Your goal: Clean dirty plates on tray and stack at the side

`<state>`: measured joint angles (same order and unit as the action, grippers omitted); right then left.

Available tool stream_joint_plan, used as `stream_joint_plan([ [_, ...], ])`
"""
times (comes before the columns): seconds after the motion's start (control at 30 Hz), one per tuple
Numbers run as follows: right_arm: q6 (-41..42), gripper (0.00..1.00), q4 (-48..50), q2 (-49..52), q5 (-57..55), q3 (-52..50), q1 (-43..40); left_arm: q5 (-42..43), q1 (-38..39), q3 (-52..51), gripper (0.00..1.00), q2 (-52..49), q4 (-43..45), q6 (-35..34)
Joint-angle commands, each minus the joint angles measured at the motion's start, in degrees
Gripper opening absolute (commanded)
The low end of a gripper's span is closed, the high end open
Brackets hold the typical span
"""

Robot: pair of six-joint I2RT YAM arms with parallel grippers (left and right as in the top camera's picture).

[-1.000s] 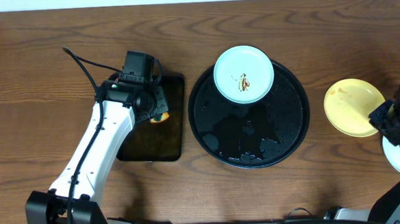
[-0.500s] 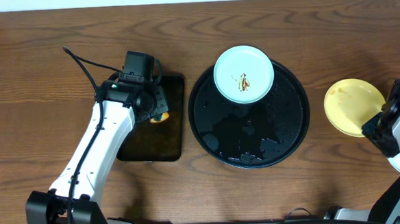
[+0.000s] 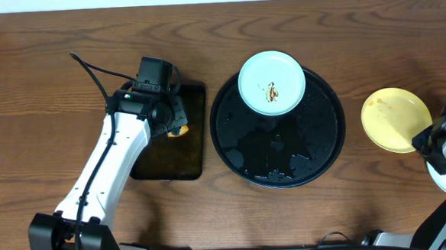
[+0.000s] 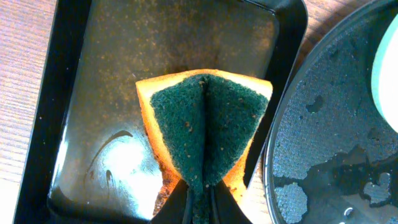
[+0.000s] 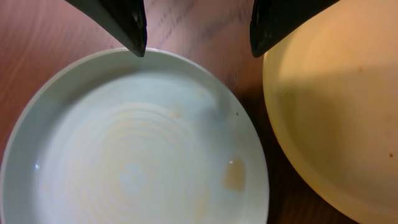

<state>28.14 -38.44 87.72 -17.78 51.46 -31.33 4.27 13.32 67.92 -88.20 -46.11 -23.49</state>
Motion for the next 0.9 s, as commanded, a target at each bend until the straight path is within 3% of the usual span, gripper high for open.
stream_joint_plan([
  [0.0,-2.6,0.51,3.3,0.1,-1.9,-4.1,-0.2,-0.7,-0.1,-0.2,0.08,-0.3,-0.2,0.9],
  [0.37,-5.1,0.52,13.9,0.1,-3.7,-11.4,-0.4,-0.7,-0.1,-0.2,0.08,-0.3,-0.2,0.9],
  [0.47,-9.0,0.55,17.9,0.1,-3.8,-12.9,-0.4,-0.7,-0.1,-0.2,0.08,-0.3,-0.2,0.9],
  [0.6,-13.7,0.50,21.4,0.1,-3.8,-15.3,-0.4,-0.7,-0.1,-0.2,0.08,-0.3,-0.2,0.9],
  [0.77,-13.7,0.55,24.1,0.2,-3.8,-17.3,-0.4,-0.7,-0.1,-0.2,0.08,-0.3,-0.2,0.9],
  [0.87,-13.7,0.49,24.1,0.2,-3.1,-17.5,-0.4,-0.7,-0.1,-0.2,0.08,-0.3,-0.2,0.9],
])
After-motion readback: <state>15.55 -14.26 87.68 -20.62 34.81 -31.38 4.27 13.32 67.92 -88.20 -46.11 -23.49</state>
